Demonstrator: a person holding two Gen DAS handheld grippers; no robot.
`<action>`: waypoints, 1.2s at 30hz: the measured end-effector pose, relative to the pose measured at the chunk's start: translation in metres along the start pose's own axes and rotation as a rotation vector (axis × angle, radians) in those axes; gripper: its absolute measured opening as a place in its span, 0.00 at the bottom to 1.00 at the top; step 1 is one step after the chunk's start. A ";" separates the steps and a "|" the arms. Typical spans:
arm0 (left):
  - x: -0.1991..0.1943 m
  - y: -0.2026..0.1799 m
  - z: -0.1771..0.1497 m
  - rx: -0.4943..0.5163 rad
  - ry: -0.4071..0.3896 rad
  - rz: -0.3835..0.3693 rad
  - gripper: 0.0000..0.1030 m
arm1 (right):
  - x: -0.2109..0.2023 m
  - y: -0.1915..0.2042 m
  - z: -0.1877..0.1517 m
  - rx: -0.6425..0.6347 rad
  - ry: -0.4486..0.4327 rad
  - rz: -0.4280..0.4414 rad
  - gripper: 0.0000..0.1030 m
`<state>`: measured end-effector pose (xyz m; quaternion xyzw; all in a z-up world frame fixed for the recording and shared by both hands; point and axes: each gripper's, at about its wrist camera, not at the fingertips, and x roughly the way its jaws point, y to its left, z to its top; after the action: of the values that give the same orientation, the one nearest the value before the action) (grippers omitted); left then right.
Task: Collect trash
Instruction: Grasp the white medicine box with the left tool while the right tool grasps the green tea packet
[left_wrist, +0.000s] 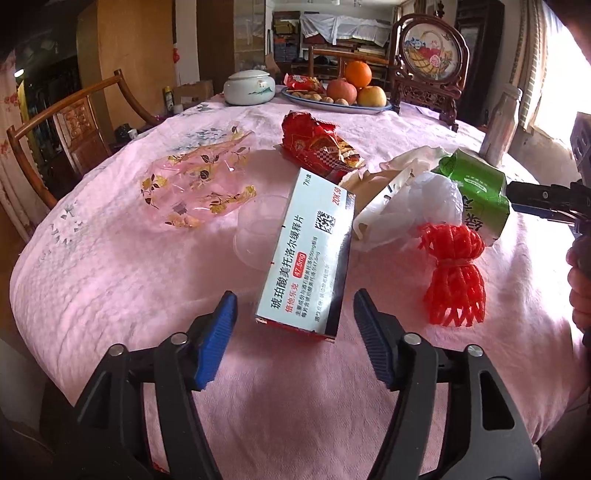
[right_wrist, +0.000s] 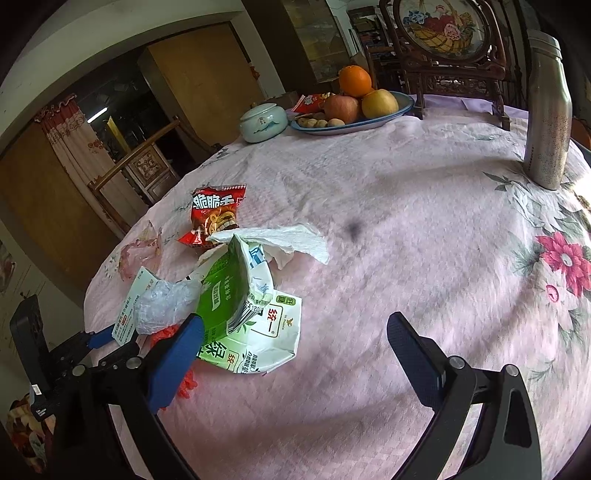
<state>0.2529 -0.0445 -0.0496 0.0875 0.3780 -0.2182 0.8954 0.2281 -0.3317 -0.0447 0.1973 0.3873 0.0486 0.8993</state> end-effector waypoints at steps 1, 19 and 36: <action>0.000 -0.001 0.002 0.005 -0.009 0.015 0.69 | -0.001 0.000 0.000 -0.002 -0.003 -0.002 0.95; -0.027 0.006 -0.011 -0.012 -0.080 0.078 0.46 | -0.007 0.003 0.002 -0.024 -0.026 -0.006 0.94; -0.018 0.013 -0.027 -0.118 -0.063 0.008 0.59 | 0.004 0.055 -0.018 -0.239 -0.027 0.031 0.85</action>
<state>0.2300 -0.0181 -0.0555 0.0291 0.3615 -0.1946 0.9114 0.2214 -0.2748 -0.0368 0.0954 0.3634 0.1058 0.9207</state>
